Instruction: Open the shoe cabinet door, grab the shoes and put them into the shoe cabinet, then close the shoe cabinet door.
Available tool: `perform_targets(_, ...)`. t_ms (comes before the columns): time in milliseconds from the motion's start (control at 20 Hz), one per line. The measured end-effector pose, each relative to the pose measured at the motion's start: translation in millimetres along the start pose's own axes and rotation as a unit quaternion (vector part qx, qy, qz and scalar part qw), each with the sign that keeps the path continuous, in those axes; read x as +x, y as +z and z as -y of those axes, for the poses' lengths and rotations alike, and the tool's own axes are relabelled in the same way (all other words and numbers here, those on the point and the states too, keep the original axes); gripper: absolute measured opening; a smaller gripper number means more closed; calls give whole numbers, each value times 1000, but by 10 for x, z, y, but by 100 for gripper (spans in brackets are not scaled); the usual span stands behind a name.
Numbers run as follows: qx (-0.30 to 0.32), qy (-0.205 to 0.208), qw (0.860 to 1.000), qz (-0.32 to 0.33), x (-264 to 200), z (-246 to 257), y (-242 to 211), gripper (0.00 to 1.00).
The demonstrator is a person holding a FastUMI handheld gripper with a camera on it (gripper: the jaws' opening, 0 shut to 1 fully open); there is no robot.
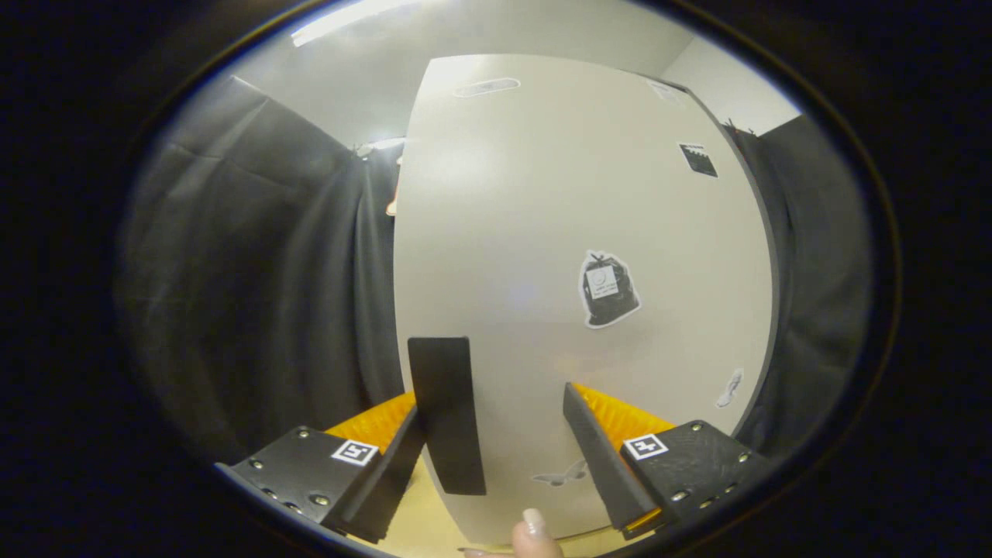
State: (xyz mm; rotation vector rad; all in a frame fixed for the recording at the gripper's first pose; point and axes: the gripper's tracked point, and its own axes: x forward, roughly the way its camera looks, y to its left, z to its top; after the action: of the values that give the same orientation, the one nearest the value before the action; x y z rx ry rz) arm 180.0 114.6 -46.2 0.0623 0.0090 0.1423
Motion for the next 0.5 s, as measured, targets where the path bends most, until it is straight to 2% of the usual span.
perform_targets(500,1,-46,999,0,148,-2,-31,99)
